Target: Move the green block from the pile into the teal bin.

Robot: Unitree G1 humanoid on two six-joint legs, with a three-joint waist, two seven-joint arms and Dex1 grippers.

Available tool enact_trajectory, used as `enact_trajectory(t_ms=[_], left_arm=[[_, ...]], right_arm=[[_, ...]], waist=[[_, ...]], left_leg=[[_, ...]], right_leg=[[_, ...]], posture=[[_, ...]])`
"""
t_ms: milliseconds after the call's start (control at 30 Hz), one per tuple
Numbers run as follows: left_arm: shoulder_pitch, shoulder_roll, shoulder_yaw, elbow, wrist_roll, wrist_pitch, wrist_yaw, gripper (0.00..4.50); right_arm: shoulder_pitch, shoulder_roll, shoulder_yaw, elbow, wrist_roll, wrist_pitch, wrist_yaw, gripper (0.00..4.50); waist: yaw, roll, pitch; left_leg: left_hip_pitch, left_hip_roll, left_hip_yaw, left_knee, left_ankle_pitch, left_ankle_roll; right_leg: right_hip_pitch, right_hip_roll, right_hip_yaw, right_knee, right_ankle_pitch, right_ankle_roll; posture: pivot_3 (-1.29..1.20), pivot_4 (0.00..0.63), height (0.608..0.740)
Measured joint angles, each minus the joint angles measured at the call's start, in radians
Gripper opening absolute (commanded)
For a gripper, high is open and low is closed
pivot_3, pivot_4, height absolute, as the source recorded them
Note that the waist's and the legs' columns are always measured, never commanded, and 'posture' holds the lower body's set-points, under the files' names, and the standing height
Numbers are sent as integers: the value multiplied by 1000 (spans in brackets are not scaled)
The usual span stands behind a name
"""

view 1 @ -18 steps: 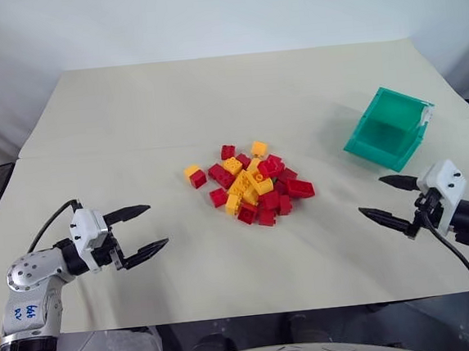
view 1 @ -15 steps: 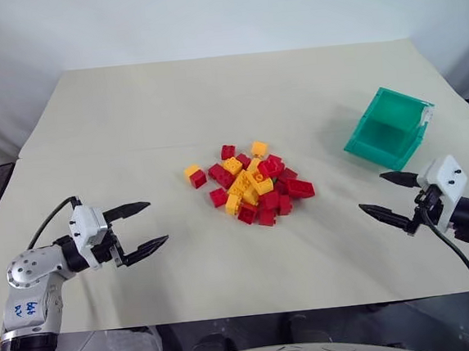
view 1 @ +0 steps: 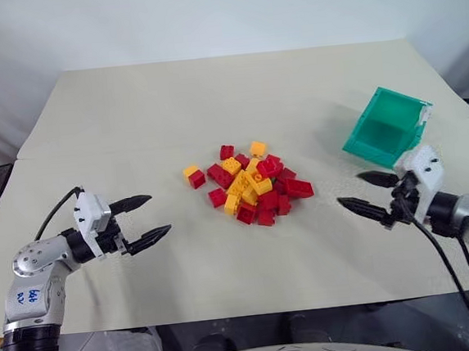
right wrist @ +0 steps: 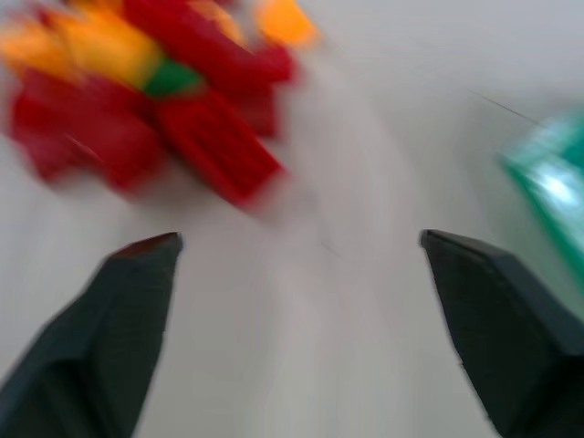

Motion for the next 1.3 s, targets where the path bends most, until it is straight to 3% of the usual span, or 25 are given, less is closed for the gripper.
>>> enact_trajectory(t_ms=[167, 333, 500, 767, 1000, 1300], left_arm=[[-36, -3, -16, 0, -17, 24, -18, 4500], [-57, -20, -30, 9, -20, 8, -54, 4500], [-72, -45, -32, 10, -23, -11, -61, 4500], [-23, -108, -42, -13, -23, -28, -26, 4500], [-3, -113, -48, -43, -23, -34, 6, 4500], [0, -125, -49, -45, -23, -36, 29, 4500]], right_arm=[[-164, 139, 112, -135, 101, 181, -168, 1585], [-257, 346, 252, -147, 105, 222, -303, 17], [-309, 446, 407, -41, -3, 168, -347, 17], [-420, 566, 519, 292, -199, -46, -341, 17], [-468, 550, 459, 443, -280, -159, -331, 17], [-420, 412, 290, 439, -290, -186, -320, 17]], waist=[[-2, 0, 0], [-3, 0, 0], [-4, 0, 0], [-25, 0, 0], [-29, 0, 0], [-28, 0, 0]], left_leg=[[-1, 0, 0, 0, 0, -1], [-2, -1, 0, 0, 0, -1], [-2, -2, 1, 0, 0, 0], [-2, -1, 1, 0, 0, -1], [-2, -1, 1, 0, 0, -1], [-2, -1, 1, 0, 0, -1]], right_leg=[[-1, 0, 0, 1, 0, 0], [-3, 0, 0, 2, 0, 0], [-3, 1, -1, 2, 0, 0], [-3, 2, -2, 3, 0, 0], [-3, 2, -1, 3, 0, 0], [-2, 2, -1, 3, 0, 0]], posture=[[0, 150, 740], [0, 150, 740], [0, 150, 740], [0, 150, 740], [0, 150, 740], [0, 150, 740]])
